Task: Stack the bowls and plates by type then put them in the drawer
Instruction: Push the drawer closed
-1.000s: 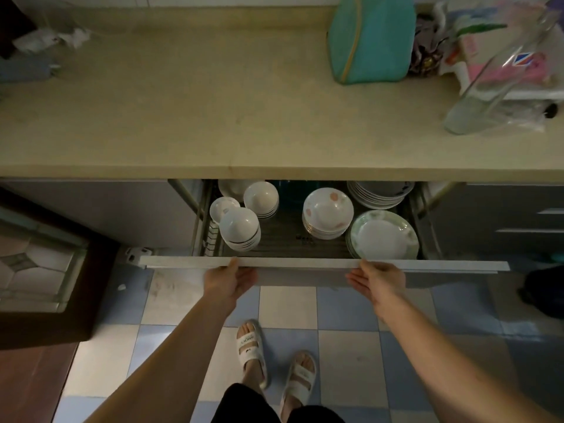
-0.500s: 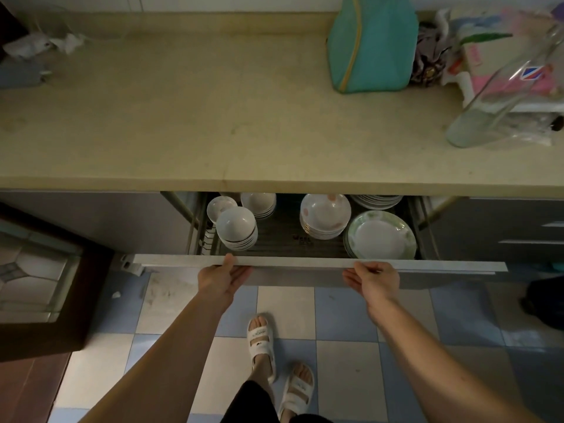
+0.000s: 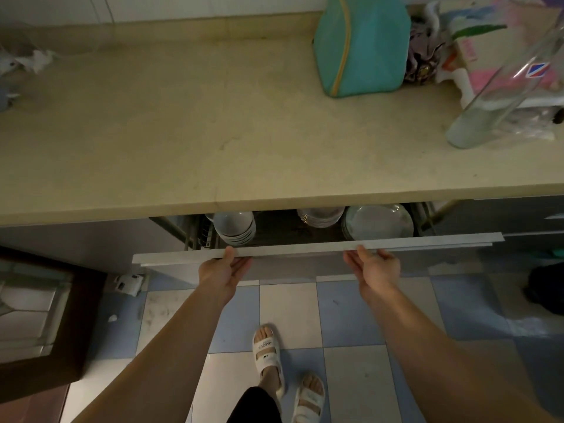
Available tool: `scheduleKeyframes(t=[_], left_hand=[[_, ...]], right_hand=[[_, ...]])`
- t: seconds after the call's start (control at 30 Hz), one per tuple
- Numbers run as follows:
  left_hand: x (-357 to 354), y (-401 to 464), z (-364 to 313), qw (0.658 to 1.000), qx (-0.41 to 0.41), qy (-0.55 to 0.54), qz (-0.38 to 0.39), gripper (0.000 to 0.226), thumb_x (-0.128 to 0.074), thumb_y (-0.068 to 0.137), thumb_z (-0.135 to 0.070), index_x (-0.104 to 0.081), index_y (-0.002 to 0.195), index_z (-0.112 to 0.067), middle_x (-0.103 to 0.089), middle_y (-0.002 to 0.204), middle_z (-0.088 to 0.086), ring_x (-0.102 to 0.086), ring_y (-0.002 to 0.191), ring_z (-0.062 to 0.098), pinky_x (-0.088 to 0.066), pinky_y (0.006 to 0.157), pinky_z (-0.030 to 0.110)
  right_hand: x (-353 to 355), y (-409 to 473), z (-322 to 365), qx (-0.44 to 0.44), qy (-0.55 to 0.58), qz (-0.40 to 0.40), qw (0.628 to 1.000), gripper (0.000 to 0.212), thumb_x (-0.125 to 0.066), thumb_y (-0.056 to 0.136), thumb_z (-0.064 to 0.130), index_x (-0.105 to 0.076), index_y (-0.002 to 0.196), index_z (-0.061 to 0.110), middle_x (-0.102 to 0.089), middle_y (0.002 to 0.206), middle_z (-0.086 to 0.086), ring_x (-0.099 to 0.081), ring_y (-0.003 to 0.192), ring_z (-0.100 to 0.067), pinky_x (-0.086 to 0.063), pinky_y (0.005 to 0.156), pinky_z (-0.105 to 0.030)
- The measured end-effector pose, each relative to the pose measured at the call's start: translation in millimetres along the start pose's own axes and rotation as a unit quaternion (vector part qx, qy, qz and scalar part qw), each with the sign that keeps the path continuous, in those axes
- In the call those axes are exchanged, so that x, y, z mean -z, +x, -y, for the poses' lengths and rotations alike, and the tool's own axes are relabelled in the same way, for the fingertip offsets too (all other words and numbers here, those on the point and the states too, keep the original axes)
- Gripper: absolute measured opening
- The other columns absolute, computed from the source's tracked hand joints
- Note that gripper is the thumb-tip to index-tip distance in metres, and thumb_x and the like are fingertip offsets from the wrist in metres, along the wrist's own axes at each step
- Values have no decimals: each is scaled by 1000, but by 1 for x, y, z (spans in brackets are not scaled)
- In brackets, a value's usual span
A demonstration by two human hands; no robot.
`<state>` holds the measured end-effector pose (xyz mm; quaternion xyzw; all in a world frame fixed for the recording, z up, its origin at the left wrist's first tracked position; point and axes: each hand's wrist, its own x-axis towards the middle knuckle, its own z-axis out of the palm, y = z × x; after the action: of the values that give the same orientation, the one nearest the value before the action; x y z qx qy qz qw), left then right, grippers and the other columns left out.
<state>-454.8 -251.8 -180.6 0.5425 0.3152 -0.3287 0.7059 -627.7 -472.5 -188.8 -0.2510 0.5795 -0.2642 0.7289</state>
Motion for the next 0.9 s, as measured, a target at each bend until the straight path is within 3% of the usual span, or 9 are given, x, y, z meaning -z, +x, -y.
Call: scheduleKeyframes(t=[0.2,0.37,0.6,0.77,0.9], left_hand=[[-7,16,-7,998,-34,-6,45,16,-60,98,-7,-62,109,4,-71,112,23,-75,93,29,-64,71,36],[-11,29,-9,996,-55,11,72,16,-61,94,4,-61,110,9,-67,117,26,-70,106,34,-63,81,37],[-18,43,-15,995,-64,20,72,11,-61,94,6,-60,104,10,-66,110,25,-71,102,33,-63,82,36],[-24,50,-20,995,-66,9,80,8,-61,93,8,-60,102,9,-66,105,24,-74,92,30,-62,85,39],[-28,54,-23,992,-68,-10,105,9,-59,92,13,-60,99,7,-67,99,20,-76,89,28,-63,80,36]], right_hand=[[-18,10,10,1,19,10,1000,53,-65,94,-5,-42,139,11,-69,111,-24,-74,93,-31,-63,72,-36],[-30,17,17,9,7,28,1000,49,-62,95,-5,-44,138,9,-66,116,-26,-70,105,-39,-61,80,-42],[-37,26,23,7,13,58,998,43,-58,97,-7,-43,135,7,-64,102,-19,-69,91,-32,-57,93,-48],[-38,31,29,-9,15,81,997,43,-53,101,-4,-42,141,3,-64,122,-29,-68,110,-41,-59,85,-43],[-36,36,32,-18,20,103,994,48,-51,101,-5,-39,147,4,-69,116,-28,-75,99,-35,-61,83,-42]])
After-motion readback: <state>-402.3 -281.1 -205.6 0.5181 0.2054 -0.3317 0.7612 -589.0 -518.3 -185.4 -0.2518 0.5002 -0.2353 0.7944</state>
